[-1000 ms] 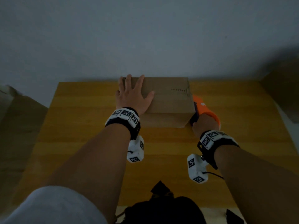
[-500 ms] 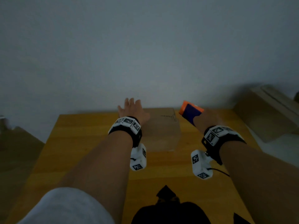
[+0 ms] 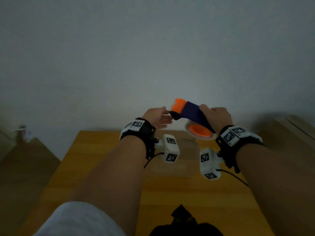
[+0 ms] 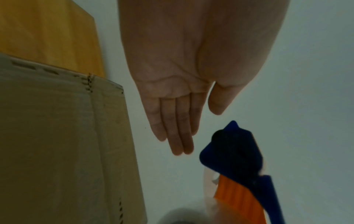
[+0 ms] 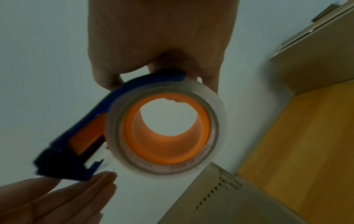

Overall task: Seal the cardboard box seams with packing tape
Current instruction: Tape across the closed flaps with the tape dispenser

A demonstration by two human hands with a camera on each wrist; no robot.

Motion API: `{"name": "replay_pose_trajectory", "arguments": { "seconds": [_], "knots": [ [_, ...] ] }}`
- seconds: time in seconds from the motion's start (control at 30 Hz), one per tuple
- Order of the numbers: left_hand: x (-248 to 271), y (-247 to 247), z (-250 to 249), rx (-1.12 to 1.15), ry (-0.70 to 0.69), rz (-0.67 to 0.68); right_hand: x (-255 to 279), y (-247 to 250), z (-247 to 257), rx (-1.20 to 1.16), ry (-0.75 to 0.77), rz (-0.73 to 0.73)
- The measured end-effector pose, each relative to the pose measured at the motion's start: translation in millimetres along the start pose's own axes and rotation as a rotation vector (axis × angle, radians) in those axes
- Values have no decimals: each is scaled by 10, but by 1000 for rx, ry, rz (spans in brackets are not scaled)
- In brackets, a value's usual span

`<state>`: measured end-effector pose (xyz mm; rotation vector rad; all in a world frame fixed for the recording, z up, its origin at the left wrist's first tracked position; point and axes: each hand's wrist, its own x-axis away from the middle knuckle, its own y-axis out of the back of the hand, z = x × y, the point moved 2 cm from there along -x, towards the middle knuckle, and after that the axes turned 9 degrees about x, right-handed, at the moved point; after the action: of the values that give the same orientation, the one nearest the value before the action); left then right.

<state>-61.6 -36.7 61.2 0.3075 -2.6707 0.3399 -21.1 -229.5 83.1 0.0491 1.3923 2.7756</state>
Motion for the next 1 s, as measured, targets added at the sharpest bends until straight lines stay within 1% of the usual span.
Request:
{"name": "replay_pose_trajectory", "arguments": {
  "seconds": [0.07, 0.2, 0.4, 0.6, 0.73, 0.87, 0.93, 1.0],
  "knots": [
    [39, 88, -8, 102, 17, 0, 23, -69, 63, -20, 31, 32],
    [146, 204, -8, 169, 38, 18, 76, -174, 199, -35, 78, 95],
    [224, 393, -4, 254, 41, -8, 127, -275, 332, -34, 122, 118],
    [294, 472, 5, 186, 28, 28, 173, -324, 381, -55, 122, 140],
    [313, 468, 18, 189, 13, -12, 177, -350, 391, -58, 125, 147],
    [281, 498, 56, 145, 53, -88, 183, -370, 377, -51, 151, 176],
    [242, 552, 94, 118, 56, -138, 189, -390, 382, -31, 189, 252],
    [213, 613, 125, 103, 51, -186, 193, -422, 408, 25, 236, 359]
  ]
}}
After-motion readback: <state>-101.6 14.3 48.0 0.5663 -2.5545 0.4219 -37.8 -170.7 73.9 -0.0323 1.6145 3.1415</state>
